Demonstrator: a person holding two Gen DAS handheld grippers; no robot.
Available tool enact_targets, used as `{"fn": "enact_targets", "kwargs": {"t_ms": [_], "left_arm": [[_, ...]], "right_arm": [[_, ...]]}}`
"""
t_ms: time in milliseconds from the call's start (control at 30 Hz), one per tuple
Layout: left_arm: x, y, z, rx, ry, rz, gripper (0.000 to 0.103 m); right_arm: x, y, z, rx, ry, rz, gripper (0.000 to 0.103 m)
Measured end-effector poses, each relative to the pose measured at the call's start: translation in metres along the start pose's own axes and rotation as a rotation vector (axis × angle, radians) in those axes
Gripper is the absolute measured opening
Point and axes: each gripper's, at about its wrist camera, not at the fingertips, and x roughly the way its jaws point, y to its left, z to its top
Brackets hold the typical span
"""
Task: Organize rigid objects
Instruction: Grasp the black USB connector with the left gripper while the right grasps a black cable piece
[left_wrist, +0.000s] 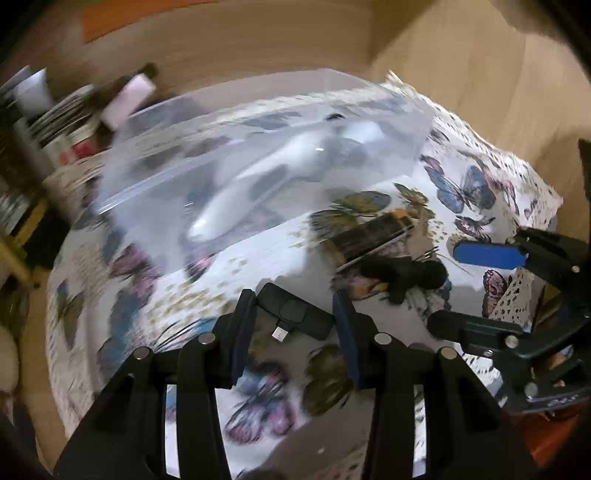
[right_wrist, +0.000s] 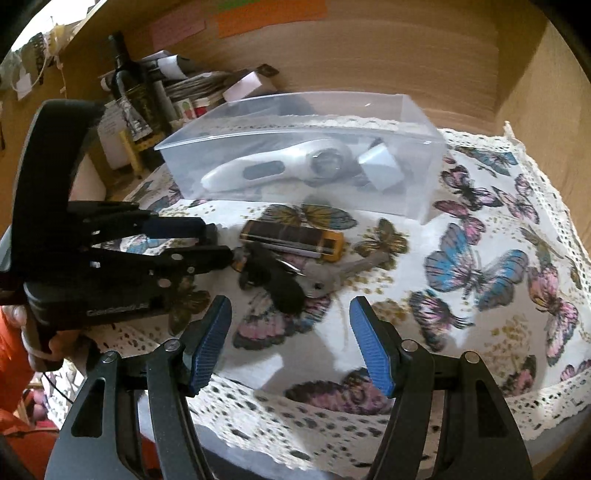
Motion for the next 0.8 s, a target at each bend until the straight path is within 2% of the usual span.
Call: {"fn": "enact_targets", "kwargs": {"t_ms": [100,300,433,800], "left_arm": [[-0.018,0.014,-0.011,-0.047,-0.041,0.046,0.042],[-0.04,0.036,-0.03,-0.122,-0.077,0.052,0.042],[-0.046,0.038,-0.037,-0.142,-0.094,0.043,0.042],[-0.057,0.033,-0.033,-0.144,-0.143,0.017,0.042]], "right_arm": [[0.007,0.007,0.003,-0.008,0.016,0.019,0.063],[0.021,0.013,0.012,0.013,0.025,-0.018,0.063],[0.027,0.016,0.015,0.0,0.023,-0.097,0.043],[-0.004,0.008,0.005,-0.009,-0.002,-0.119,0.042]]}}
